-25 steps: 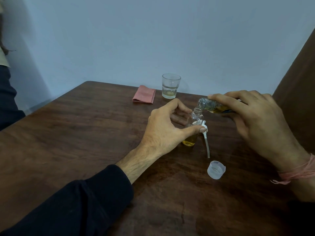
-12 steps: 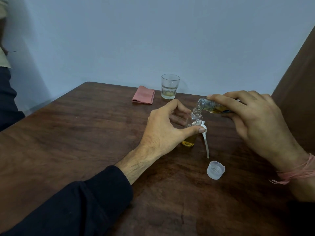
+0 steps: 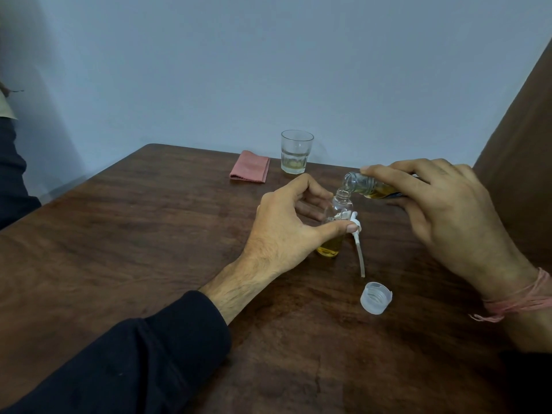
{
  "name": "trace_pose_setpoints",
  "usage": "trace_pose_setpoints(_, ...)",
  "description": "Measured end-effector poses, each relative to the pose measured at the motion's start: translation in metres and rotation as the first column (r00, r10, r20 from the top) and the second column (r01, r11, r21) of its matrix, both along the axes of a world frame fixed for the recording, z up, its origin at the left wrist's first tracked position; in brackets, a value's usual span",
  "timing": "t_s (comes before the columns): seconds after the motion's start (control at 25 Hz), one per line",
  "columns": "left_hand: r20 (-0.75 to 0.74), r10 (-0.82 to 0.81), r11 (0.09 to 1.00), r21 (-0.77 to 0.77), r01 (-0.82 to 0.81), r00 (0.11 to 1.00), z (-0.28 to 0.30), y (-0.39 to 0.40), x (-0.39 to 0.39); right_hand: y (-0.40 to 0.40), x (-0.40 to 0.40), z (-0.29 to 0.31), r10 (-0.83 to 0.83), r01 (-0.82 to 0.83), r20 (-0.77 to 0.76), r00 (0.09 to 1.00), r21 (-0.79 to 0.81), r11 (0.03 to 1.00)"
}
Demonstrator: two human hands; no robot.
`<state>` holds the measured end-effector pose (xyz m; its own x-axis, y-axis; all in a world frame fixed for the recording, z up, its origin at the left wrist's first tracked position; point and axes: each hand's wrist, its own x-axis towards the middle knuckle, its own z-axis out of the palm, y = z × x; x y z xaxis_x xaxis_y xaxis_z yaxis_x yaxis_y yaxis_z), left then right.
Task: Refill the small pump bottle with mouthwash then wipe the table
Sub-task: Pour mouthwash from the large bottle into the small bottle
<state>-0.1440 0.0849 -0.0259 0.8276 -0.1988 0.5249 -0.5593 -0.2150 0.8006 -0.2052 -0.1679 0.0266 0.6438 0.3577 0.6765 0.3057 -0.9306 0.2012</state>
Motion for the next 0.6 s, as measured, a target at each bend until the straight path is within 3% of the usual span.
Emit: trace_pose_setpoints(0.6, -0.007, -0.001, 1.000, 0.000, 0.001, 1.000, 0.0017, 0.0008, -0.0012, -0.0002, 0.0001, -0.0004, -0.006, 0.006, 0.009, 1.000, -0.012, 1.000)
